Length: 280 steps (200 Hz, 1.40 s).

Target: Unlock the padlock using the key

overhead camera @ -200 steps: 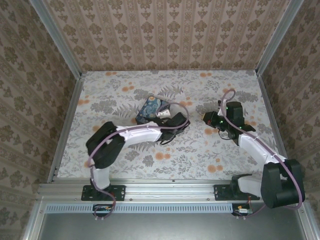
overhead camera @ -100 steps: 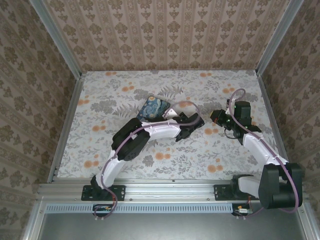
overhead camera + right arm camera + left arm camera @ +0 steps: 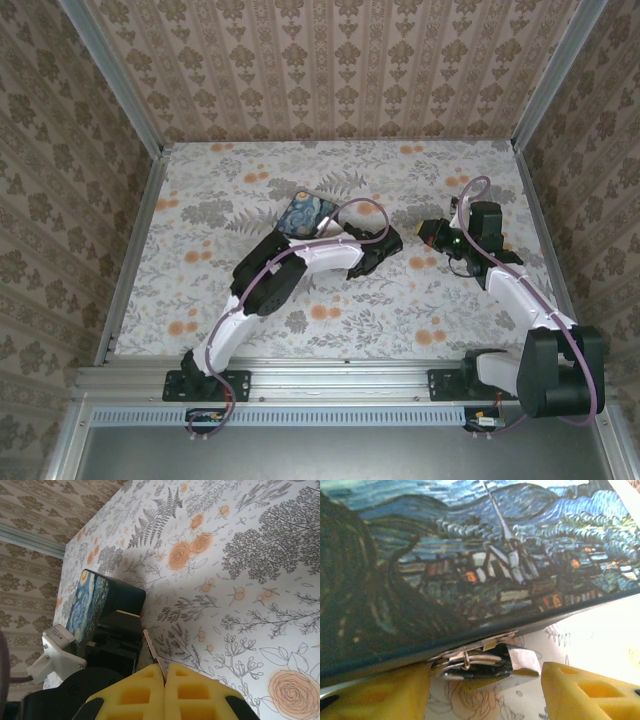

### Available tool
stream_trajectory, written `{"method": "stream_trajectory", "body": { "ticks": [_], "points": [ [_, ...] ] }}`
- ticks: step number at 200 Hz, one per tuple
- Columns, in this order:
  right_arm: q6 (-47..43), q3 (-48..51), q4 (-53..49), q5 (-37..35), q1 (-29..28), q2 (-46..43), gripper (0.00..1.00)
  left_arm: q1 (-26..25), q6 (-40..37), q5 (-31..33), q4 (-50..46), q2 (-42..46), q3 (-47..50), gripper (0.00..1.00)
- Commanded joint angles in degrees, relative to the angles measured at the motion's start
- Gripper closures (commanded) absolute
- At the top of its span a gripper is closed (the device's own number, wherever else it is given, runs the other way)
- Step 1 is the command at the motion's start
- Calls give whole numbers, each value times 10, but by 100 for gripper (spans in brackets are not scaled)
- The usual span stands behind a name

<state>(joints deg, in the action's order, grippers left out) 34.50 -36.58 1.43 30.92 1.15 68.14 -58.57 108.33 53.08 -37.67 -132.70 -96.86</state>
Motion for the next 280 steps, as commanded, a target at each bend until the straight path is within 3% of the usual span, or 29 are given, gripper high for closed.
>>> {"method": "stream_trajectory", "body": {
  "ticks": [1,19,47,78,110,137,158,204,220,235,245,261,280],
  "points": [
    [6,-6,33,29,3,8,100,12,-18,45,22,-5,13,42],
    [15,-3,47,43,4,20,100,17,-21,50,34,-7,20,47],
    [18,-3,54,61,3,27,100,21,-17,40,37,10,49,67],
    [-6,-17,18,62,-7,17,100,18,-90,30,74,76,128,70],
    [-24,-27,-15,59,-20,-6,100,14,-188,-25,139,194,271,75],
    [-25,-35,-21,51,-35,-6,100,39,-338,-165,231,279,386,75],
    [-39,-51,-42,35,-56,9,100,60,-397,-267,275,326,453,77],
    [-48,-73,-64,2,-100,26,100,102,-522,-450,287,391,494,79],
    [-51,-77,-67,-10,-114,30,100,110,-551,-464,254,418,494,78],
    [-49,-80,-66,-14,-119,35,100,114,-565,-468,225,449,494,60],
    [-47,-83,-67,-17,-119,41,100,110,-586,-476,211,466,482,53],
    [-50,-89,-71,-33,-118,48,100,92,-648,-478,150,471,424,46],
    [-46,-99,-73,-40,-109,61,100,67,-712,-435,43,448,339,41]
  ]
}}
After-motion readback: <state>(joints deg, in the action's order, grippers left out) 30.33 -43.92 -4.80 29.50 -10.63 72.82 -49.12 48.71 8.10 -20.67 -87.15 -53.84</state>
